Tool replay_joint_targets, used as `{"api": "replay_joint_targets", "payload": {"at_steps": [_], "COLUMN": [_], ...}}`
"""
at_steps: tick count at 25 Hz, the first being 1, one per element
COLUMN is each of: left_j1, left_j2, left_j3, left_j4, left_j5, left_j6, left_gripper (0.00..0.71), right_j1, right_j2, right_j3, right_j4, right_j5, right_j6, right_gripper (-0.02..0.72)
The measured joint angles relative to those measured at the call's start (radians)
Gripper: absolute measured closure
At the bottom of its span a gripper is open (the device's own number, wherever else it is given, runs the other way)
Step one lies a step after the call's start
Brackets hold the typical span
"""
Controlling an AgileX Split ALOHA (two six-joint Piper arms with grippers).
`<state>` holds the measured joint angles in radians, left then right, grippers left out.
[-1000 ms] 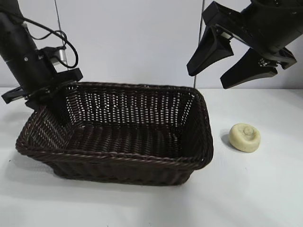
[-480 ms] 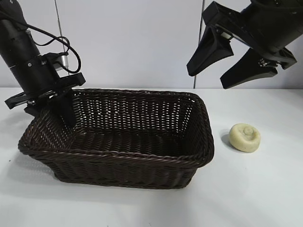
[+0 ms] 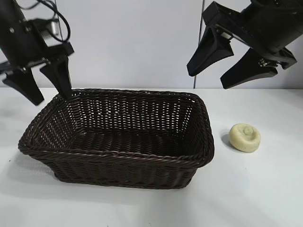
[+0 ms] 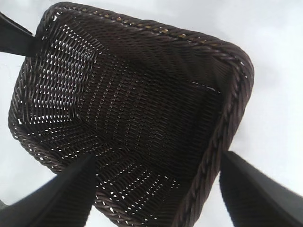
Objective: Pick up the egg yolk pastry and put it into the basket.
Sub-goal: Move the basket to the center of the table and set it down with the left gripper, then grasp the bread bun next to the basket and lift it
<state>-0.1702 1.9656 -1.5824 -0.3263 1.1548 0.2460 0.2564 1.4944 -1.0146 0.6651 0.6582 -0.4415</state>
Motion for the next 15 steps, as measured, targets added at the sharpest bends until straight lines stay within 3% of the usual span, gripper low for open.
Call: {"api": "replay_joint_targets", "payload": {"at_steps": [9,15], "left_j1": [0.004,0.082], "left_j2": [-0.043,-0.043], "left_j3": [0.000,0.000], "left_j4": [0.326,0.348], "left_j5": [0.008,0.020], "left_j6": [-0.182,-0.204], "left_gripper": [0.213,0.213], "right_j1": [0.000,0.000], "right_j2": [0.000,0.000], "right_j3": [0.000,0.000], "right_j4": [-0.002,-0.007], "right_j5": [0.000,0.001], "right_j6": [0.000,0.000], "right_gripper": [0.176,0.176]}}
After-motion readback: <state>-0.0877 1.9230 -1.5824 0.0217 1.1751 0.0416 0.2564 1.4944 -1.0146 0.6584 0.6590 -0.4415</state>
